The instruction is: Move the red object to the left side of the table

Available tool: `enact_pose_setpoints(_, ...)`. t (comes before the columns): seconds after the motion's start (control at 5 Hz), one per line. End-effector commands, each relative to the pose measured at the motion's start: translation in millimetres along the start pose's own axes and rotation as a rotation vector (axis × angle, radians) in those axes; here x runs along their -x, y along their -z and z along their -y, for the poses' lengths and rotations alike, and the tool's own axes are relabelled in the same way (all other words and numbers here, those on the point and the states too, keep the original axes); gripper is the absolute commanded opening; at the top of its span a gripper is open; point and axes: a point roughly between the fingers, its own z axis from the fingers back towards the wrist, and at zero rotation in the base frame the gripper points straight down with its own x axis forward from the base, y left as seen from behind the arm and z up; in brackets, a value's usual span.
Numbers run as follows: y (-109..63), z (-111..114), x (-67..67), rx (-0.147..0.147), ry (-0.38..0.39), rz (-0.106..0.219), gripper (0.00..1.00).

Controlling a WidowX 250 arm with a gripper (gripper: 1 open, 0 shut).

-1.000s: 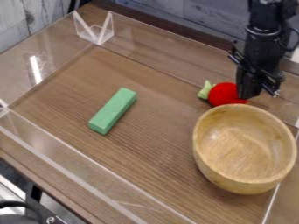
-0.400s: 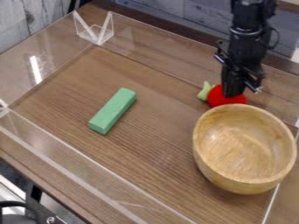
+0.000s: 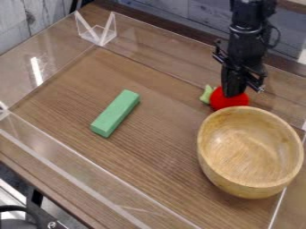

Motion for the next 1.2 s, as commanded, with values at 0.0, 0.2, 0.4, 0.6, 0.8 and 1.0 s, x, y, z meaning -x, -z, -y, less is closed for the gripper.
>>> enact_pose_setpoints(0.0, -41.7, 4.8, -14.3, -0.034, -0.013, 0.079, 0.0)
enact_pose_setpoints(0.2, -54.0, 7.7, -19.9, -0.038, -0.032, 0.083, 0.0)
enact_pose_setpoints(0.4, -59.9, 0.8, -16.3, -0.033, -0.032, 0.067, 0.0)
enact_pose_setpoints(0.6, -45.8, 0.7, -17.0, -0.011, -0.04, 0.046, 1.0)
enact_pose_setpoints(0.8, -26.5, -4.6, -13.0, 0.009, -0.07, 0.026, 1.0)
enact_pose_setpoints(1.0, -19.6, -7.6, -7.9, 0.01, -0.114, 0.019, 0.0)
